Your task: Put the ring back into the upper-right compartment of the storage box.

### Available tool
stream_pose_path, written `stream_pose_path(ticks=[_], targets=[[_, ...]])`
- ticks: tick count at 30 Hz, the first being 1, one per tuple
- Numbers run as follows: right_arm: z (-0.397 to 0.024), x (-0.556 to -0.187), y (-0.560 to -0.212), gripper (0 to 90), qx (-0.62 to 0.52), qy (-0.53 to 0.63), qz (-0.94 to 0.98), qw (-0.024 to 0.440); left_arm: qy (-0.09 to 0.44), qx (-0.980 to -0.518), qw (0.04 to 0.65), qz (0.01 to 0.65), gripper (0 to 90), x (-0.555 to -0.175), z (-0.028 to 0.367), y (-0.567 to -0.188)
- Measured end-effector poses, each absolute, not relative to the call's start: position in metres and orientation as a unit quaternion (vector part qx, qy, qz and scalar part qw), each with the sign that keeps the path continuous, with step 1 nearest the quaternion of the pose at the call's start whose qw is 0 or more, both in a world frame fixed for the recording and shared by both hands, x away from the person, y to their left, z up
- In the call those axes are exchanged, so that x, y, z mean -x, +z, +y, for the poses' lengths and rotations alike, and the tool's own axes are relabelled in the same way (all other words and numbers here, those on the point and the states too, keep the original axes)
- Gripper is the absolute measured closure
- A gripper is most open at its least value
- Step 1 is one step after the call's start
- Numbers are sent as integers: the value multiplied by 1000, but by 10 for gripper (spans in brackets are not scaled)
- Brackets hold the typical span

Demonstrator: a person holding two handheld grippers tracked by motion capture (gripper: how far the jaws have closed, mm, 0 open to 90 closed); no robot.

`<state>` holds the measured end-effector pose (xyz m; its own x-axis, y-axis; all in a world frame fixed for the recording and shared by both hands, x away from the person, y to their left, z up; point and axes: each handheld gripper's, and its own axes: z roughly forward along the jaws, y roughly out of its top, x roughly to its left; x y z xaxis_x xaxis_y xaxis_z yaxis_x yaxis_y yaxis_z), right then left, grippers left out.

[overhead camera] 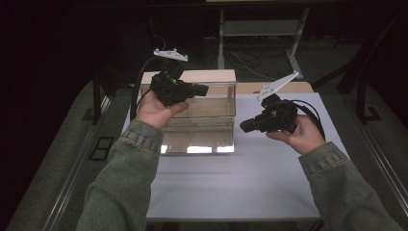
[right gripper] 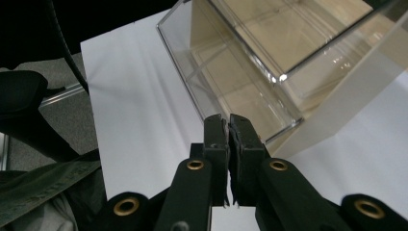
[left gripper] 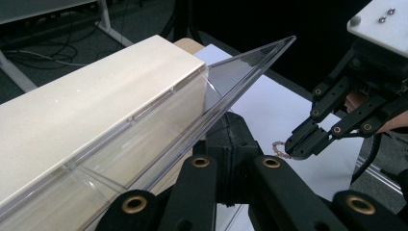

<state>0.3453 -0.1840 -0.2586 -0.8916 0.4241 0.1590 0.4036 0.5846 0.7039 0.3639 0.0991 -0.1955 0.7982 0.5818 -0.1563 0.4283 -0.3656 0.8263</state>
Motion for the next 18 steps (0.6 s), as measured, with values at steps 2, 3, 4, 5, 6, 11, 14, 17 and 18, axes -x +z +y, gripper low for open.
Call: stream_pose_path(ticks=[2, 3, 4, 5, 6, 11, 14, 17, 18], targets=[[-182, -347, -256, 862, -232, 393, 890, 14, 81, -822, 472, 307, 892, -364, 99, -196], [-181, -347, -255, 861, -232, 393, 890, 13, 81, -822, 473, 307, 892, -364, 99, -196], [-180, -348, -254, 861, -230, 393, 890, 14, 81, -822, 472, 307, 891, -364, 99, -195], [-179, -348, -253, 861, -229, 393, 890, 14, 80, -822, 473, 308, 892, -364, 99, -196], [-179, -349, -252, 861, -230, 393, 890, 15, 80, -822, 473, 308, 892, -364, 99, -196], [-174, -354, -246, 861, -229, 394, 890, 18, 79, -822, 473, 307, 892, -364, 97, -196], [-171, -357, -243, 861, -228, 395, 889, 20, 79, -822, 473, 308, 892, -364, 96, -197], [-168, -360, -240, 861, -226, 396, 890, 24, 79, -822, 472, 308, 892, -365, 96, -196], [-167, -360, -239, 861, -227, 395, 890, 23, 78, -822, 472, 308, 892, -365, 96, -196]])
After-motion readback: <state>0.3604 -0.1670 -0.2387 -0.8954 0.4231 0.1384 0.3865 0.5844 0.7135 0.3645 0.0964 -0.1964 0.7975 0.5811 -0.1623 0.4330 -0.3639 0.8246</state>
